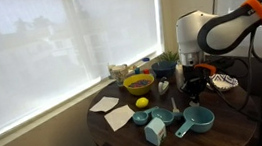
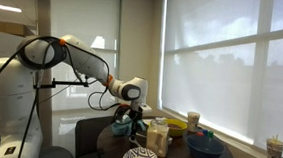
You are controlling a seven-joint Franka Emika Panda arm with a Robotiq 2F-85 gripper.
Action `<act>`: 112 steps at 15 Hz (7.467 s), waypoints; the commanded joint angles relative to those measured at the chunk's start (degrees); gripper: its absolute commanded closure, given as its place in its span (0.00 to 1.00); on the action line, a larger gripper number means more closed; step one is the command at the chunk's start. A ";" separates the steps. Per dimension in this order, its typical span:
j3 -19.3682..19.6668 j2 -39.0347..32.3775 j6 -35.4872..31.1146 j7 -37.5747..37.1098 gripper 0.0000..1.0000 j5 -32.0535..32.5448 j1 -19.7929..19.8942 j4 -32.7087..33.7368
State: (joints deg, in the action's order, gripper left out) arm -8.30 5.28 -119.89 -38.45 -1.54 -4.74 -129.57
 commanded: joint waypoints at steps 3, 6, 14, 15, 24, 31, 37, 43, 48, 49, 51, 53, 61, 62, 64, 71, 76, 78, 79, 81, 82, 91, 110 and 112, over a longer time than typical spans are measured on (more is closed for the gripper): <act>-0.18 0.01 -1.70 -1.31 0.99 0.46 -0.47 -0.73; -0.13 0.23 -1.79 -1.28 0.99 0.38 -0.45 -0.92; -0.13 0.30 -2.13 -1.37 0.99 0.47 -0.44 -1.07; -0.13 0.32 -2.23 -1.39 0.99 0.50 -0.43 -1.09; -0.10 0.63 -3.12 -1.55 0.66 0.49 -0.38 -1.42; -0.16 2.42 -3.02 -2.18 0.51 1.13 -0.19 -1.62; -0.21 3.72 -2.54 -1.72 0.35 0.65 -0.10 -1.73; 0.25 7.16 -1.14 -1.79 0.02 0.60 0.68 -2.21; 1.04 13.29 2.16 -0.47 0.00 -0.75 2.08 -1.65; 1.07 14.80 3.43 -0.83 0.00 -0.41 2.51 -1.29; 1.02 17.90 6.38 -1.67 0.00 0.72 3.70 -0.62; 0.95 20.63 9.42 -2.05 0.00 1.50 5.18 0.06; 0.39 22.20 7.15 -1.96 0.52 10.73 11.91 2.46; 0.03 21.20 5.10 -2.15 0.58 12.16 12.24 2.93; -0.61 19.17 0.89 -2.45 0.73 14.64 12.53 3.84; 0.60 19.27 -0.97 -0.84 0.93 14.28 11.34 2.62; -0.47 18.20 -1.35 0.81 1.00 14.89 10.28 2.07; -0.63 16.26 -3.38 1.72 1.00 14.91 9.74 2.74; -0.84 15.25 -4.31 1.98 1.00 15.50 9.68 3.15; -0.52 14.02 -5.54 2.66 1.00 15.82 9.65 3.42; -0.21 13.74 -6.09 3.13 0.75 15.87 9.72 3.28; 1.40 10.11 -12.98 5.56 0.80 14.65 9.51 2.49; 2.59 6.09 -13.40 11.85 0.70 10.55 7.78 2.39; 2.63 5.98 -12.59 12.15 0.65 10.52 7.84 2.46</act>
State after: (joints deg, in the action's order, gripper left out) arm -6.40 12.38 -134.05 -27.84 10.71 4.31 -127.35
